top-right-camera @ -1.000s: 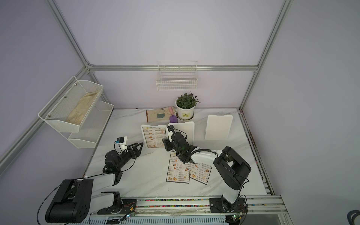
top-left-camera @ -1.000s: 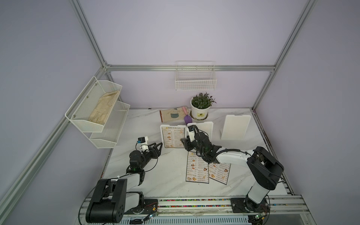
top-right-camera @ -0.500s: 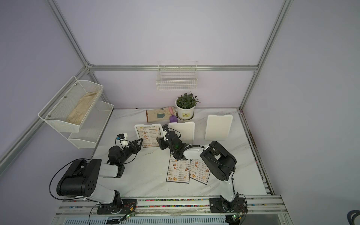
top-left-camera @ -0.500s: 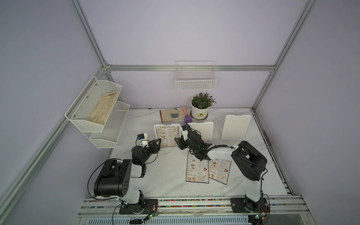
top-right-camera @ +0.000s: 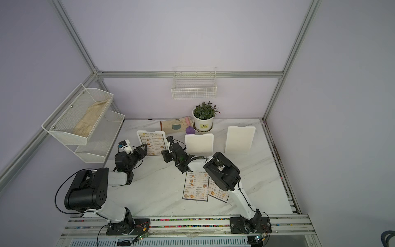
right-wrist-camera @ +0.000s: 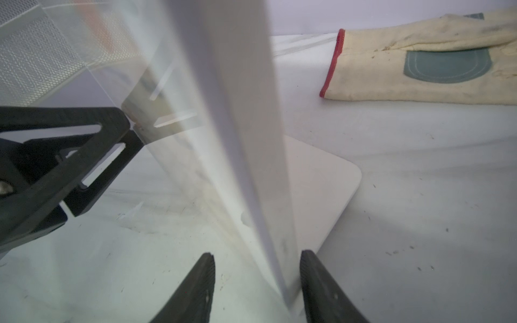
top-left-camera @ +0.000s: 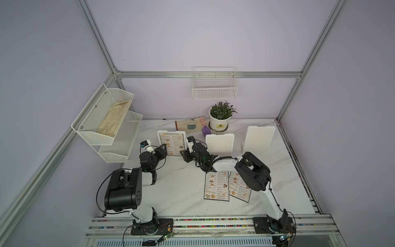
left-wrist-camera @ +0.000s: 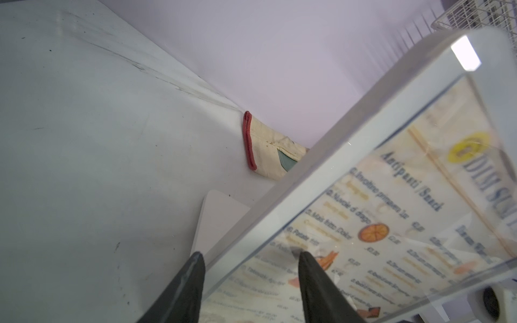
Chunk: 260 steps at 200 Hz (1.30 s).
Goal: Insert the menus into the narrow rack
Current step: Move the narrow rack to the center of the board.
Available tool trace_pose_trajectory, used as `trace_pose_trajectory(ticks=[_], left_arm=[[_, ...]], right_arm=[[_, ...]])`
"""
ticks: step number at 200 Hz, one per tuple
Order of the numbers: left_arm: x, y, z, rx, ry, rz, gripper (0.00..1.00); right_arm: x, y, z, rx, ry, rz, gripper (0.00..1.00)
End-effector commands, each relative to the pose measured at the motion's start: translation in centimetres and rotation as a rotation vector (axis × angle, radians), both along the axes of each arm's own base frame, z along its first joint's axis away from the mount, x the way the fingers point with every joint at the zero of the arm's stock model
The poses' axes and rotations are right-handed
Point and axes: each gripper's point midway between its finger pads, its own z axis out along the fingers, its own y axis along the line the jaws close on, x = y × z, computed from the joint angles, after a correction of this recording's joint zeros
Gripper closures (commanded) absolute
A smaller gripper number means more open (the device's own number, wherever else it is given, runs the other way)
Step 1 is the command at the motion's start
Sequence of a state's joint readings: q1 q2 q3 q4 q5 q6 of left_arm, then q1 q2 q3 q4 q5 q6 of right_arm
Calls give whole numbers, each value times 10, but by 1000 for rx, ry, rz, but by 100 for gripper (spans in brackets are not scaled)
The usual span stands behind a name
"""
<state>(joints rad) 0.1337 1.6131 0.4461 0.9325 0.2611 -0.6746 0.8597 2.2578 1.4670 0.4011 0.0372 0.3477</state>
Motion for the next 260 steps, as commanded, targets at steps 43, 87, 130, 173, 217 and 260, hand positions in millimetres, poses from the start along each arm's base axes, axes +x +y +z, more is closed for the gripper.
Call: trace_pose_trajectory(ticks=[43, 87, 130, 173, 217, 260], left_arm=[[35, 19, 2, -24, 17, 18, 47], [43, 22, 1, -27, 26, 10, 47], [41, 21, 6, -30, 17, 0, 47], [12, 16, 32, -25, -13, 3, 47], [-54, 24, 50, -21, 76, 130, 7], [-104, 22, 47, -172, 140, 215, 0]], right_arm=[[30, 28, -17, -10, 32, -54, 47], [50, 30, -22, -22, 31, -89, 47], [54, 26, -10, -28, 10, -103, 47], [19, 17, 27, 8, -32, -40, 41], [-64, -14, 65, 45, -76, 26, 29], [-109, -83, 78, 95, -19, -36, 7]])
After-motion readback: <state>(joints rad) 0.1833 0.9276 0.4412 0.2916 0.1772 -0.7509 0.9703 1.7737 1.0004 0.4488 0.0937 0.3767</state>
